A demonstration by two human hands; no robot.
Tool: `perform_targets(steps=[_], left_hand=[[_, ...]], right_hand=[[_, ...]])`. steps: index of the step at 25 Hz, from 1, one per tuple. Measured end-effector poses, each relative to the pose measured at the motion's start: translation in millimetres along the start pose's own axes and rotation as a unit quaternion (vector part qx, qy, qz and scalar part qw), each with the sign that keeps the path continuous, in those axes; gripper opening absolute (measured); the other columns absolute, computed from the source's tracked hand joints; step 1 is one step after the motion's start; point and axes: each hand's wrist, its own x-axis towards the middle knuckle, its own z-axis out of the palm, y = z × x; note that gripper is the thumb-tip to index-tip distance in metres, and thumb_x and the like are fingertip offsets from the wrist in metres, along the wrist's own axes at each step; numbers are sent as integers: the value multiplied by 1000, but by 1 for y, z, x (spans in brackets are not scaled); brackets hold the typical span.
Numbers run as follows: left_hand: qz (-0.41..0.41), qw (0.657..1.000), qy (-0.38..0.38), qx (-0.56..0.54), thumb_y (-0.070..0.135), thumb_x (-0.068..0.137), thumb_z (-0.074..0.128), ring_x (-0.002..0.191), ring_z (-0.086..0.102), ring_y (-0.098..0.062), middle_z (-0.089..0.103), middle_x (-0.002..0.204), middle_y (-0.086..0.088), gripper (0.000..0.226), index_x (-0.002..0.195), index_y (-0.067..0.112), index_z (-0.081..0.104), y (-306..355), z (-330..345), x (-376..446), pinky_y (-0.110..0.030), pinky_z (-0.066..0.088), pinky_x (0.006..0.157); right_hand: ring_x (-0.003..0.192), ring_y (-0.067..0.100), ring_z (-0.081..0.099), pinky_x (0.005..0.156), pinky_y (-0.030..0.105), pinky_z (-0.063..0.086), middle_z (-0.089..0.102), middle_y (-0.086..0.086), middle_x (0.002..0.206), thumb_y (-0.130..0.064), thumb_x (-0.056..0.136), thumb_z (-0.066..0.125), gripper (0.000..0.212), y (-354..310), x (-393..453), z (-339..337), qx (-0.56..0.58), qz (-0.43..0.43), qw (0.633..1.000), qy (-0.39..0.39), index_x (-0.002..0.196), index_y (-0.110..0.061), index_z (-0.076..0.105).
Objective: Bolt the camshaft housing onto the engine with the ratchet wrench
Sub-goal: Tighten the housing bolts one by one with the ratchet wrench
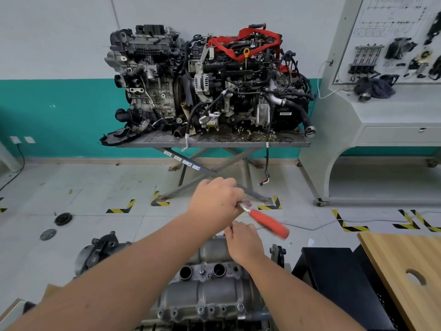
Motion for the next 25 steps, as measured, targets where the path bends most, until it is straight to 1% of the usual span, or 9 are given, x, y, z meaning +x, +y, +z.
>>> perform_targets(steps=[2, 4, 7, 9, 11, 13, 17, 21, 25], left_hand=[[2, 984, 155, -88, 56, 91, 49, 85, 54, -21, 56, 91, 3, 45, 73, 17, 61, 1, 19, -18, -33, 39, 74], [-85, 917, 212, -327, 56, 94, 47, 99, 56, -14, 57, 106, 8, 41, 94, 20, 65, 9, 32, -26, -24, 45, 84], [-326, 673, 205, -631, 43, 105, 35, 95, 66, -11, 69, 101, 12, 31, 120, 29, 59, 28, 36, -14, -19, 49, 79], [-414, 504, 182, -736, 49, 105, 34, 85, 69, -15, 74, 89, 0, 42, 111, 22, 66, 27, 31, -4, -29, 47, 79], [-428, 414, 157, -788, 54, 100, 43, 75, 68, -17, 71, 76, -3, 46, 88, 17, 68, 20, 23, -5, -32, 44, 76], [-451, 440, 114, -768, 45, 100, 51, 62, 64, -18, 64, 62, -3, 36, 81, 15, 59, 8, 14, -4, -33, 45, 70], [-438, 599, -53, -668, 47, 98, 49, 64, 66, -17, 59, 59, -1, 34, 77, 20, 52, -3, -4, 5, -37, 44, 76], [-408, 612, -71, -673, 53, 98, 48, 63, 65, -17, 53, 63, -2, 41, 73, 20, 51, -4, -5, 6, -33, 47, 69], [-405, 615, -61, -674, 52, 98, 49, 62, 63, -18, 55, 62, -2, 41, 74, 19, 51, 0, -4, 8, -35, 53, 71]], right_hand=[[103, 29, 55, 83, 39, 46, 60, 3, 99, -34, 104, 32, 26, -2, 1, 2, 4, -8, 1000, -8, 100, -19, 53], [103, 28, 54, 87, 39, 44, 60, -1, 100, -31, 101, 30, 22, -2, 2, 1, -10, -13, 1000, -4, 94, -22, 50], [96, 22, 42, 83, 40, 41, 51, -6, 89, -37, 104, 27, 27, -1, 1, -2, 4, 4, 1000, 9, 87, -24, 45], [95, 22, 41, 81, 40, 40, 48, -5, 86, -42, 105, 27, 33, -1, 0, -1, -10, 4, 1000, 11, 90, -24, 49], [96, 22, 42, 79, 40, 40, 50, -4, 88, -45, 105, 27, 39, -1, 1, 0, -21, 2, 1000, 3, 97, -21, 57], [96, 21, 42, 79, 40, 40, 52, -4, 89, -47, 105, 26, 42, -1, 1, -2, -23, 4, 1000, 2, 100, -21, 59], [106, 25, 47, 85, 41, 42, 61, 2, 103, -46, 105, 26, 45, 1, 1, -2, -30, -2, 1000, 1, 105, -18, 60], [109, 24, 44, 91, 36, 39, 54, 6, 115, -43, 106, 29, 44, 1, -1, -1, -44, -15, 999, 24, 116, -14, 61], [107, 26, 50, 84, 35, 39, 60, 7, 108, -36, 106, 36, 34, 0, -3, -2, -59, -28, 997, 51, 113, -11, 59]])
